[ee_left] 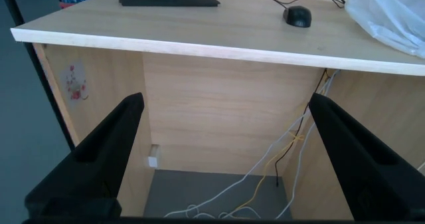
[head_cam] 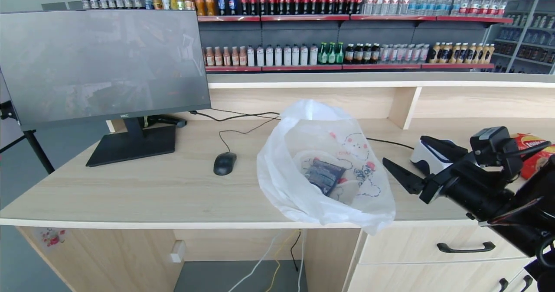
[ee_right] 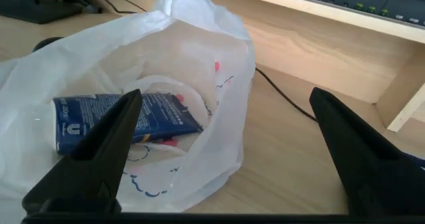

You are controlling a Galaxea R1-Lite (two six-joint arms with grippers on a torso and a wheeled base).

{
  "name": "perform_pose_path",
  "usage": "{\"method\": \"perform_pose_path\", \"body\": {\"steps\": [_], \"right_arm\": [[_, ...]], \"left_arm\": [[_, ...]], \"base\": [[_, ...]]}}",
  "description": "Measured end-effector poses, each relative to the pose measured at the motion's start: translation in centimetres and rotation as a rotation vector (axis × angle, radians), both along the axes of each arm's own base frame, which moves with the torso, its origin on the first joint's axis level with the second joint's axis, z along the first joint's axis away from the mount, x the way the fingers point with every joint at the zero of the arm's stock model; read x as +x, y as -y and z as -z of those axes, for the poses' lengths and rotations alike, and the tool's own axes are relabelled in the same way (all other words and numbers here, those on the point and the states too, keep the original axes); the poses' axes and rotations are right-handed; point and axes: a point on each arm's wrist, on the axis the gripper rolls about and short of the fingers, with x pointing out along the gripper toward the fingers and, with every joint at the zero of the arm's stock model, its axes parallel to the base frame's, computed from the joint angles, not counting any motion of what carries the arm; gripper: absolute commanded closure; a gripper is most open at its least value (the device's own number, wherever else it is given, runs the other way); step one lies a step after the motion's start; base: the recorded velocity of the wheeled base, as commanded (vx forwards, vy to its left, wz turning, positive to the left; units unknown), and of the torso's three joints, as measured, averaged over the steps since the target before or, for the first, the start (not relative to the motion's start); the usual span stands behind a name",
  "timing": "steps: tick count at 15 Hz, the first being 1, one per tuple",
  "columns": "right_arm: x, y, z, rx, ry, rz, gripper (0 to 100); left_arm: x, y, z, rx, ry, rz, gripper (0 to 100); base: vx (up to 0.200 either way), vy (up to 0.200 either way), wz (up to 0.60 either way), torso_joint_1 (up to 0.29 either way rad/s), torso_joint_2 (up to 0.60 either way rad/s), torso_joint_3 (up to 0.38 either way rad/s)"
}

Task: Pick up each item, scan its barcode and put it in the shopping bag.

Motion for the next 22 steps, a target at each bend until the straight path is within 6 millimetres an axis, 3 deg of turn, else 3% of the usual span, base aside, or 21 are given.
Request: {"method": "perform_pose_path", "body": {"steps": [13, 17, 22], "right_arm": [[1.9, 0.6, -0.8, 0.011, 0.049, 0.031, 0], [3.6, 0.5, -1.1, 0.016, 0.074, 0.039, 0], [4.5, 2.2, -0.1, 0.009, 0.040, 0.102, 0]], "left_arm": [[0.0, 0.0, 0.0, -0.003, 0.000, -0.001, 0], [0.0, 0.0, 0.0, -0.004, 0.000, -0.001, 0], [0.0, 0.0, 0.0, -0.007, 0.000, -0.002, 0]], "base": [[0.000, -0.200, 0.00, 0.003, 0.00, 0.002], [0.000, -0.200, 0.00, 0.004, 0.00, 0.002], [0.000, -0.200, 0.00, 0.005, 0.00, 0.002]]}}
